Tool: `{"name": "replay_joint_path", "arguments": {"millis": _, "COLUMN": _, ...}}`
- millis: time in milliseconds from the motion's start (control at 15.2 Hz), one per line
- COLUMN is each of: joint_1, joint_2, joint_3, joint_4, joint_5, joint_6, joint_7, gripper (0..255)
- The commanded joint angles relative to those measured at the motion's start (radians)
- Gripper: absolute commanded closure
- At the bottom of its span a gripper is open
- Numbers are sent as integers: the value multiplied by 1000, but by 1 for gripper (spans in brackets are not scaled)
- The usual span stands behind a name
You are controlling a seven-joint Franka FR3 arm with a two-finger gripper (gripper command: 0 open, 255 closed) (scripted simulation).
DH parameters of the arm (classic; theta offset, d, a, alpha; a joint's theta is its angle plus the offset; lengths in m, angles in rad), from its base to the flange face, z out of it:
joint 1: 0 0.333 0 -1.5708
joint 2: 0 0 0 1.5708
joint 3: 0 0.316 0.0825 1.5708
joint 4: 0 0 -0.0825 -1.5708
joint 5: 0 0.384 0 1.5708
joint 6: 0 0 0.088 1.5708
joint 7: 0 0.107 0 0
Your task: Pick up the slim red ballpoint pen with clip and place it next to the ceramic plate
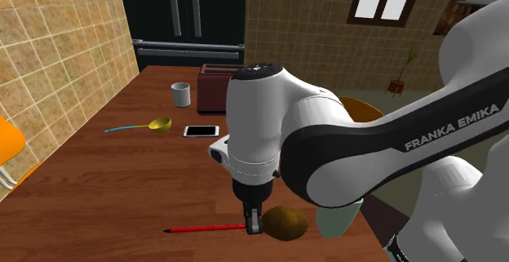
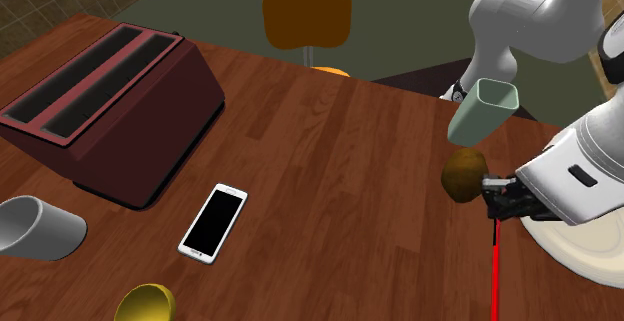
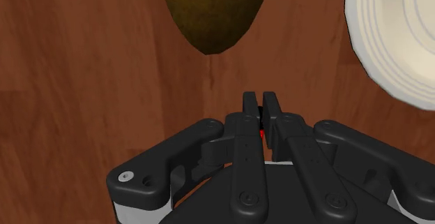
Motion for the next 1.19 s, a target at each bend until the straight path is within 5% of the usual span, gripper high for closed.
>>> {"name": "replay_joint_path", "arguments": {"millis": 0, "joint_1": 1, "joint_2": 10, "joint_3": 5, "joint_4": -18, "joint_5": 0, "joint_6": 29, "joint_7": 4, "gripper": 255}}
{"name": "replay_joint_path", "arguments": {"millis": 660, "joint_1": -2, "joint_2": 93, "joint_3": 20, "joint_4": -87, "joint_5": -19, "joint_6": 177, "joint_7": 19, "gripper": 255}}
{"name": "replay_joint_path", "arguments": {"millis": 1122, "joint_1": -2, "joint_2": 93, "joint_3": 20, "joint_4": -87, "joint_5": -19, "joint_6": 177, "joint_7": 19, "gripper": 255}}
